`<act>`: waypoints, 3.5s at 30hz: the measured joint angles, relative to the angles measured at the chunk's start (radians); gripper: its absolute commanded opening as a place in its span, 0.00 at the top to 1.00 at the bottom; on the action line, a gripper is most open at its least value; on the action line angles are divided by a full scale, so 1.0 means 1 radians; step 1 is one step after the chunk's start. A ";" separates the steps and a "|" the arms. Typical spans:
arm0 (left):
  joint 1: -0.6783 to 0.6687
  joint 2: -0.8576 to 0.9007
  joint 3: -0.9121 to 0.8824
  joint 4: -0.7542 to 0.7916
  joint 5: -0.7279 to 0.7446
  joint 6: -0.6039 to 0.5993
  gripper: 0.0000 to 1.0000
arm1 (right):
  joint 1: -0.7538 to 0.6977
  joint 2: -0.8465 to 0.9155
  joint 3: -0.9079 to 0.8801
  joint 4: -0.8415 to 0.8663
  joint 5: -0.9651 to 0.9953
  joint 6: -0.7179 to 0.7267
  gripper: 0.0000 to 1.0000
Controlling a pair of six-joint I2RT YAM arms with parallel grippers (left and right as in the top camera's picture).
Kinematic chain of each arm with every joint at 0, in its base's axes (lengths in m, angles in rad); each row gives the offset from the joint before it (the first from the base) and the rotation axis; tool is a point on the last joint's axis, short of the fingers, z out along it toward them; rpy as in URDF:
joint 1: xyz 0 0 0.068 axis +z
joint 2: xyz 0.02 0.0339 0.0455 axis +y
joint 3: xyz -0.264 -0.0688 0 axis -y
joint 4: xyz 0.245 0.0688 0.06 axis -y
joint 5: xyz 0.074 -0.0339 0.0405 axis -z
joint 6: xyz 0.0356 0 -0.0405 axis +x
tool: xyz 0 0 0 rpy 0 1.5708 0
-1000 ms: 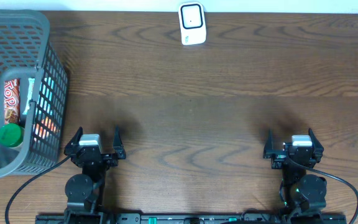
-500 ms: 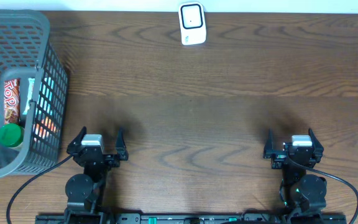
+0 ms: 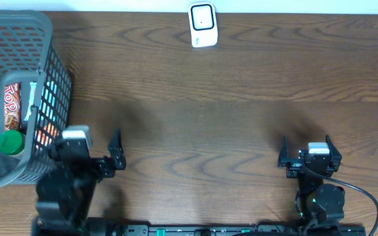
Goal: Scan the item barcode
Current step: 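Reach the left gripper into the basket and grasp the green-capped jar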
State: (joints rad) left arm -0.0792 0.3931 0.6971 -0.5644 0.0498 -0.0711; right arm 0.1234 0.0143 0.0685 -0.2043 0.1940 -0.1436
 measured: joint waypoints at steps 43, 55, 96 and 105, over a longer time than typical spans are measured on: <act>0.803 1.242 1.326 -0.915 -0.200 -0.479 0.02 | 0.000 0.000 0.000 0.001 0.000 0.000 0.01; 0.826 1.363 1.030 -0.647 -0.207 -0.479 0.01 | 0.000 0.000 0.000 0.001 0.000 0.000 0.01; 0.827 1.638 0.824 -0.443 -0.108 -0.472 0.33 | 0.000 0.000 0.000 0.001 0.000 0.000 0.01; 0.827 1.638 0.837 -0.517 -0.108 -0.471 0.34 | 0.000 0.000 0.000 0.001 0.000 0.000 0.01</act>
State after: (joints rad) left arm 0.7483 2.0308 1.5345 -1.0813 -0.0586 -0.5423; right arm 0.1234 0.0143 0.0681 -0.2031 0.1944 -0.1436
